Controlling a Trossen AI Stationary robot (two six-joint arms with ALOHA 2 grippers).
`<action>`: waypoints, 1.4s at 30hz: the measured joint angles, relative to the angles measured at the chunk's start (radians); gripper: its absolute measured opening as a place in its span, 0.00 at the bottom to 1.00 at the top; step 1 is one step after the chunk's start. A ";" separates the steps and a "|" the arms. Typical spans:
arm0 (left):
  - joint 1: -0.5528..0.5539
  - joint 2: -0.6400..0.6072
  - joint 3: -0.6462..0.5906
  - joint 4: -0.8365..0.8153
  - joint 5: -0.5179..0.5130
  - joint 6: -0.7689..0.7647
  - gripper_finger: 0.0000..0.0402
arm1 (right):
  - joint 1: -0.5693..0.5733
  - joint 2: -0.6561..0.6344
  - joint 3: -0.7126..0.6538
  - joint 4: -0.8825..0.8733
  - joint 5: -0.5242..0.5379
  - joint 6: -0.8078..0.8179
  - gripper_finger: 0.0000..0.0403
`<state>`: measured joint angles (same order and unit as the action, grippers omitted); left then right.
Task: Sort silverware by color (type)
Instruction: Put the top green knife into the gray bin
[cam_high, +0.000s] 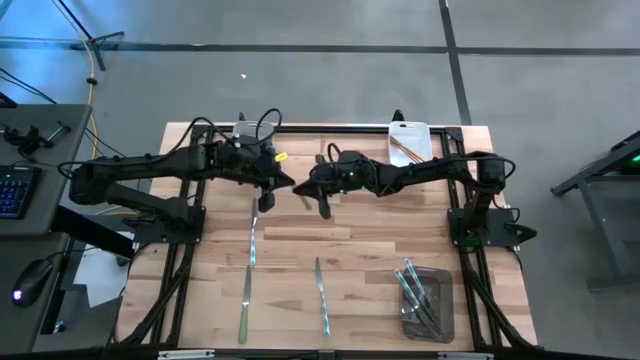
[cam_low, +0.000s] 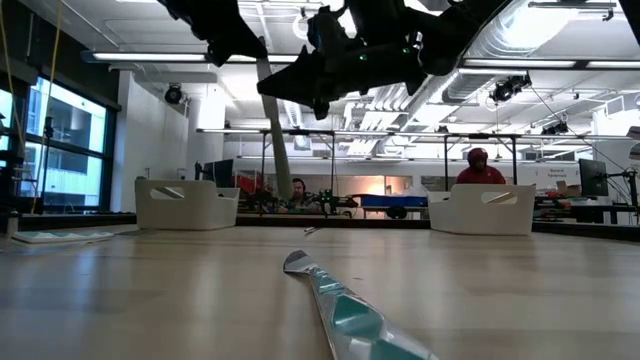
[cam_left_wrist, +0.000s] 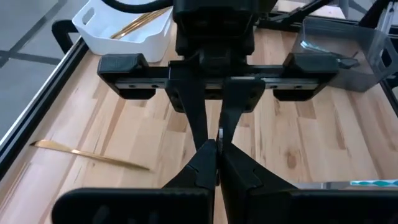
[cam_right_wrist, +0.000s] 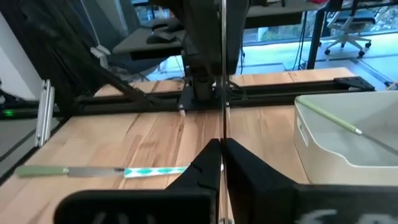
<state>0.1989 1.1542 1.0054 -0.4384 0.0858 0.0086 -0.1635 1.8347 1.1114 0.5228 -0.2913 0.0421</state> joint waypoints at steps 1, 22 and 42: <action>-0.001 0.000 0.000 0.004 -0.010 -0.007 0.01 | 0.000 0.000 0.000 0.010 0.002 0.003 0.01; -0.230 -0.139 -0.220 0.162 -0.651 -0.029 0.37 | -0.057 -0.008 -0.001 0.364 0.356 0.294 0.00; -0.314 0.081 -0.460 0.967 -0.961 0.055 0.50 | 0.003 -0.008 -0.001 0.525 0.505 0.193 0.00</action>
<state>-0.1152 1.2352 0.5455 0.5286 -0.8747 0.0633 -0.1608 1.8271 1.1103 1.0476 0.2138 0.2351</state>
